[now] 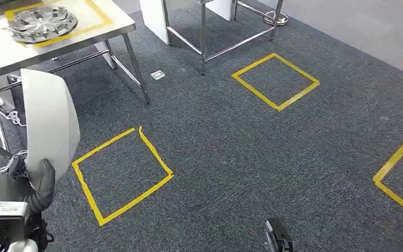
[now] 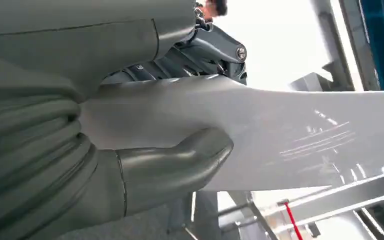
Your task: Take the parts from the cabinet and place them on the table.
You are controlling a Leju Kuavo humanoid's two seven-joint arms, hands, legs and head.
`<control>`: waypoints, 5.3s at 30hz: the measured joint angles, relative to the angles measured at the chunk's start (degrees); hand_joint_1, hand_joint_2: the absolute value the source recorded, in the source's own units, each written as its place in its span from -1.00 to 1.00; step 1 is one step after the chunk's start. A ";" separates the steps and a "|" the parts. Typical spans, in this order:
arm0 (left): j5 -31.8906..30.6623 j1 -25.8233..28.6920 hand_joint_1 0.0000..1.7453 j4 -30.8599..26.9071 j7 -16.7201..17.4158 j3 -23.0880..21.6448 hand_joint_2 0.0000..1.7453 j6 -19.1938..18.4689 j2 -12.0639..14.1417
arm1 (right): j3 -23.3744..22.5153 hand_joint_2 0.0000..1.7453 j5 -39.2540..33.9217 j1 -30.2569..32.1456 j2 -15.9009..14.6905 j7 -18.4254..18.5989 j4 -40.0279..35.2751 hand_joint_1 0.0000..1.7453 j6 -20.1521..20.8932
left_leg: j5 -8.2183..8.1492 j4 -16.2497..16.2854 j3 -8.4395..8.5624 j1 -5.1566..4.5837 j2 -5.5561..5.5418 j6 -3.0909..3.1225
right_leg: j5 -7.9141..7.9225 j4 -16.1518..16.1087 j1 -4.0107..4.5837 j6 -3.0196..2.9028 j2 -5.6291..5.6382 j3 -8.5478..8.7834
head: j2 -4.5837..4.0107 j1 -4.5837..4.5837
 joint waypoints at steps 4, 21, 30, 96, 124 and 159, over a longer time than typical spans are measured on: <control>0.05 -0.11 1.00 -0.55 0.00 0.11 1.00 0.00 -0.35 | 0.02 -1.00 0.00 0.14 0.02 0.00 -0.04 -1.00 0.09 | 0.72 -0.65 0.41 0.86 -2.88 1.08 | -6.09 10.21 -0.65 1.15 8.28 -4.39 | 0.00 0.46; 0.15 1.41 1.00 -1.42 -0.26 0.44 1.00 0.24 -0.28 | 0.02 -1.00 1.36 0.12 -0.11 0.17 -0.11 -1.00 0.33 | -7.31 17.00 -8.94 1.18 -2.89 -2.67 | 0.92 -0.16 -0.75 -1.88 6.79 -1.23 | 0.00 -0.39; 0.07 1.67 1.00 -1.93 0.17 0.55 1.00 0.61 -0.17 | -0.57 -1.00 -0.87 -0.66 0.00 -0.81 -0.11 -1.00 1.53 | -0.22 0.10 0.50 0.43 -1.48 -0.87 | 0.72 -0.30 -0.41 0.16 3.38 -0.50 | 0.00 -0.33; 3.28 1.21 1.00 -1.07 0.02 0.90 1.00 -0.20 0.07 | -2.84 -1.00 -0.63 -0.04 0.55 -1.01 -0.11 -1.00 3.85 | -0.85 -0.28 1.55 0.37 -2.82 1.77 | -6.73 15.95 -0.52 1.61 8.82 -8.54 | 0.00 0.72; 3.50 0.58 1.00 -0.57 0.20 0.90 1.00 -0.39 0.39 | -3.65 -1.00 -0.79 0.13 0.61 -0.85 -0.11 -1.00 4.20 | 1.61 1.09 -2.71 0.66 -2.20 -0.87 | -2.86 -0.34 -0.64 -0.09 8.92 2.58 | 0.00 -0.35; 3.85 1.97 1.00 -1.16 0.13 0.94 1.00 -0.26 0.61 | -5.66 -1.00 -1.88 0.40 0.87 -1.88 -0.11 -1.00 5.14 | -1.34 0.74 1.62 0.50 -2.78 1.82 | -9.84 15.69 -0.29 0.90 9.13 -8.38 | 0.00 -0.39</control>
